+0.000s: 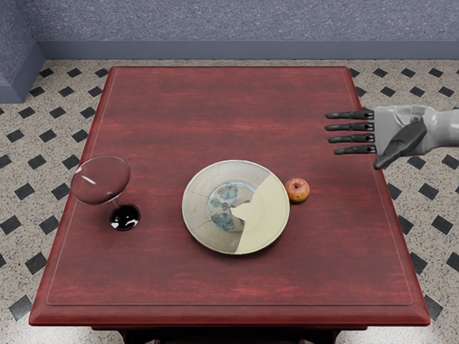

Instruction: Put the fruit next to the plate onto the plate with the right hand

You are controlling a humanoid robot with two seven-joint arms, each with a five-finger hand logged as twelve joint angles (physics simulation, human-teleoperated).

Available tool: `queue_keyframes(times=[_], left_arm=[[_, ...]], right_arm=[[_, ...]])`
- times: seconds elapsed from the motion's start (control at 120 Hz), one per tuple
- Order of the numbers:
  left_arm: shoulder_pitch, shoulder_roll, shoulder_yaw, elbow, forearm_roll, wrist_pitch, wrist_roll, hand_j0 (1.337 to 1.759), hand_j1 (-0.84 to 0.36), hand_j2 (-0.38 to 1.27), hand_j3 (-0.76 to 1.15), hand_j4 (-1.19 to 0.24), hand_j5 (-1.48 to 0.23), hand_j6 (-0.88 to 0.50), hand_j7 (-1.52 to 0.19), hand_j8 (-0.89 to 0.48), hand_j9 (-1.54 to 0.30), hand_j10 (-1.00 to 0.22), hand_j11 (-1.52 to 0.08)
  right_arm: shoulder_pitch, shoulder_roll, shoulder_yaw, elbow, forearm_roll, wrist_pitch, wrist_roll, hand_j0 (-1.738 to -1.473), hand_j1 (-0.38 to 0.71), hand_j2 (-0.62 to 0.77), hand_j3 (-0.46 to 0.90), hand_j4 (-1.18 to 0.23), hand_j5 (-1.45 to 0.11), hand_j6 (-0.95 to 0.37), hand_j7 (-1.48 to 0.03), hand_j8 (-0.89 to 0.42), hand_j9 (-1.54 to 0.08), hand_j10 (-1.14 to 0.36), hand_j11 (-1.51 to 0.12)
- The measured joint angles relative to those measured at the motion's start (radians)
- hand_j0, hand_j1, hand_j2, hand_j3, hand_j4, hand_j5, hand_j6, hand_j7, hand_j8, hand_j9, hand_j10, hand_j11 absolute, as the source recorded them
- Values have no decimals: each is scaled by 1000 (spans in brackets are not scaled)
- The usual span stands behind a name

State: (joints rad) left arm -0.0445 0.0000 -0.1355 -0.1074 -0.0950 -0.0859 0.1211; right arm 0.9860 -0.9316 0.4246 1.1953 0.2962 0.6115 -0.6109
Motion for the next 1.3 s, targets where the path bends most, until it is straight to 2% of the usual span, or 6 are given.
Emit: queue_keyframes(times=[0.358, 0.575, 0.683, 0.925, 1.075, 1.3], left_arm=[[0, 0, 0, 0, 0, 0, 0, 1658, 349, 0, 0, 0, 0, -1, 0, 0, 0, 0, 0], [0, 0, 0, 0, 0, 0, 0, 1658, 349, 0, 0, 0, 0, -1, 0, 0, 0, 0, 0], [0, 0, 0, 0, 0, 0, 0, 1658, 349, 0, 0, 0, 0, -1, 0, 0, 0, 0, 0], [0, 0, 0, 0, 0, 0, 0, 1658, 349, 0, 0, 0, 0, -1, 0, 0, 0, 0, 0], [0, 0, 0, 0, 0, 0, 0, 1658, 349, 0, 0, 0, 0, -1, 0, -1, 0, 0, 0], [0, 0, 0, 0, 0, 0, 0, 1658, 349, 0, 0, 0, 0, -1, 0, -1, 0, 0, 0]], right_arm=[[9, -29, 39, 10, -39, 0, 0, -1658, -349, 0, 0, 0, 0, 3, 0, 2, 0, 2, 0], [96, -20, 95, 28, -301, 0, 0, -1658, -349, 0, 0, 0, 0, 2, 0, 1, 0, 1, 0], [118, -17, 175, 85, -450, 0, 0, -1658, -349, 0, 0, 0, 0, 1, 0, 0, 0, 0, 0], [117, -2, 264, 294, -781, 0, 0, -1658, -349, 0, 0, -2, 0, -2, 0, -2, 0, -1, 0], [74, 40, 272, 383, -955, -51, 0, -1658, -349, 0, 0, -2, 0, -3, 0, -3, 0, -2, 0], [-37, 149, 271, 437, -1201, -256, 0, -1658, -346, 0, 0, -6, -4, -7, -4, -6, -4, -5, -4]])
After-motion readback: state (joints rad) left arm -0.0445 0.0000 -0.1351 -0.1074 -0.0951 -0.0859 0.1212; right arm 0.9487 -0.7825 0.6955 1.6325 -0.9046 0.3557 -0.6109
